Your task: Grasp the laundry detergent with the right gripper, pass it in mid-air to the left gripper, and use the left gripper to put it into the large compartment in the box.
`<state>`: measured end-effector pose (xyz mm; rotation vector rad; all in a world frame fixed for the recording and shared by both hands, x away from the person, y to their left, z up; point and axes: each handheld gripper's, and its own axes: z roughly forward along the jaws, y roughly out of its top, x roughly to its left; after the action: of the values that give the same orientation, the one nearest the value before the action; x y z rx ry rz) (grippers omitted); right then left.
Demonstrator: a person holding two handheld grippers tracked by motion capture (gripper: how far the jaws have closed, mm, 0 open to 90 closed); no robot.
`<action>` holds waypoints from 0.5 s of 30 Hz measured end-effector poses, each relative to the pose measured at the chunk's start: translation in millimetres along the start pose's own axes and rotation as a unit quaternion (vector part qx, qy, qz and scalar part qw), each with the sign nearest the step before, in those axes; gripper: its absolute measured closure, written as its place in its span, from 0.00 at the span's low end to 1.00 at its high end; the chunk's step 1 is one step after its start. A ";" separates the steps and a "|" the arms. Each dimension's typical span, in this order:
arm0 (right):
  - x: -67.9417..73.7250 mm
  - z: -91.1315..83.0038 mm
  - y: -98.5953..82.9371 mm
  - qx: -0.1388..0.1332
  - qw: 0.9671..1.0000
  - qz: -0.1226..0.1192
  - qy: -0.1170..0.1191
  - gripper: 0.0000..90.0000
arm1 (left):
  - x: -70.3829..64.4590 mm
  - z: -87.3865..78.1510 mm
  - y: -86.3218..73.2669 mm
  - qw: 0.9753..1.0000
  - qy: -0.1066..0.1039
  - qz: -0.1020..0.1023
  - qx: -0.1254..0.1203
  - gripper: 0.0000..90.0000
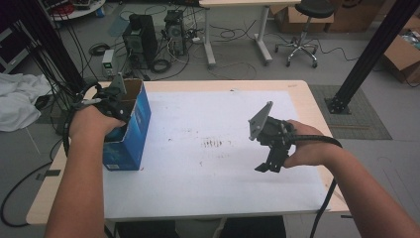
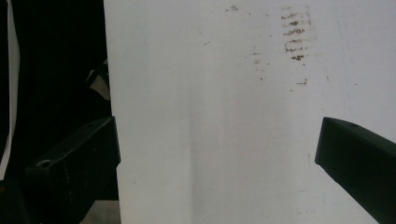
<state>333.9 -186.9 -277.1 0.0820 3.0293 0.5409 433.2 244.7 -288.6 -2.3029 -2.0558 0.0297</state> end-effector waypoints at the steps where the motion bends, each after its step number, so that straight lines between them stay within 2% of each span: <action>1: 0.1 0.0 0.1 0.000 1.000 0.000 0.000 0.00 | 0.3 -0.3 0.1 1.000 0.001 0.003 0.001 0.42; 5: 0.2 -0.5 0.0 0.001 1.000 0.000 0.000 0.00 | 3.6 -0.1 -1.3 1.000 -0.004 -0.010 -0.004 0.41; 9: 0.2 -0.4 0.0 0.001 1.000 0.000 -0.001 0.00 | 5.4 -2.9 -2.6 1.000 -0.005 -0.010 -0.013 0.39; 15: 0.7 1.4 2.0 0.002 1.000 -0.002 -0.001 0.00 | 3.9 -4.0 -3.5 1.000 -0.004 -0.003 -0.011 0.36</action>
<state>333.5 -184.6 -277.8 0.0750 3.0287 0.5342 430.4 248.9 -284.3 -2.3126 -2.0776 0.0154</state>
